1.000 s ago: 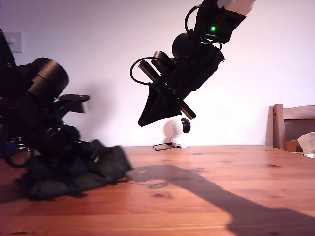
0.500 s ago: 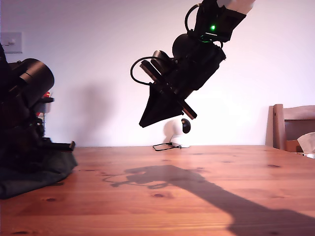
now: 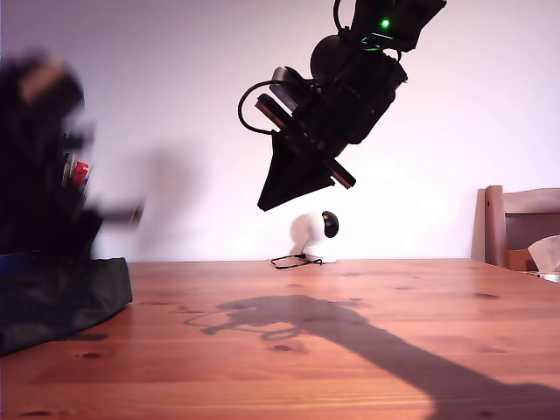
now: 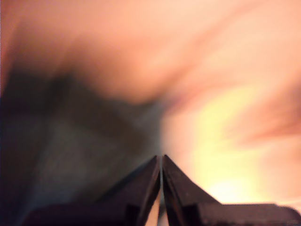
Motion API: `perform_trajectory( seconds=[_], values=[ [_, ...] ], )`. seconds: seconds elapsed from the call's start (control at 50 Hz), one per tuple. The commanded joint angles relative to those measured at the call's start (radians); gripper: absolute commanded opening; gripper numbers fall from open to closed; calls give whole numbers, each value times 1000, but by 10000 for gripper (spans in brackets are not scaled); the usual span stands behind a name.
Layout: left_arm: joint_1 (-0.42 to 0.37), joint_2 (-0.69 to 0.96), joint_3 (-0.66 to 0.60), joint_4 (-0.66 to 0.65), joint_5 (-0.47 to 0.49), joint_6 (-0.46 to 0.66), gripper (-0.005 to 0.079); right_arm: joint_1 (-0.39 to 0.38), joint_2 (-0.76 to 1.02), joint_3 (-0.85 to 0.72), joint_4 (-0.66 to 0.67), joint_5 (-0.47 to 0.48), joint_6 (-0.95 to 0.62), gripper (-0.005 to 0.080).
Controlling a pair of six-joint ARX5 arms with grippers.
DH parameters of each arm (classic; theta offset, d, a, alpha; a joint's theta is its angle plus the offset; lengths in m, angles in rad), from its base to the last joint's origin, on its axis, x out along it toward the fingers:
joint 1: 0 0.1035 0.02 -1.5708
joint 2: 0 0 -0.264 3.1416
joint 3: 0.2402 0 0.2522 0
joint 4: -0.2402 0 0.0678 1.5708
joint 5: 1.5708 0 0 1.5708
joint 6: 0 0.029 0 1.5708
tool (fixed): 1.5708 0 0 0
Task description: Fold the underwear in front of you. After folding it, place it to the left side.
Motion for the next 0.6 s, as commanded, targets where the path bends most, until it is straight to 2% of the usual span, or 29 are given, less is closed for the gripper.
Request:
perform_trajectory(
  seconds=[0.0,0.16,0.28,0.42,0.58],
  values=[
    [-1,-25,0,14,73,31,-21,11,-49,-4,9,23,-19,-12],
    [-1,-83,0,38,293,86,-21,17,-95,-33,32,59,-40,-12],
    [-1,-107,-2,47,418,94,-21,19,-160,-137,122,111,-42,-12],
    [-1,-130,-12,47,520,125,-21,23,-268,-323,290,146,-20,-12],
    [-1,-206,-78,48,560,135,-21,38,-414,-542,495,187,0,-12]
  ],
)
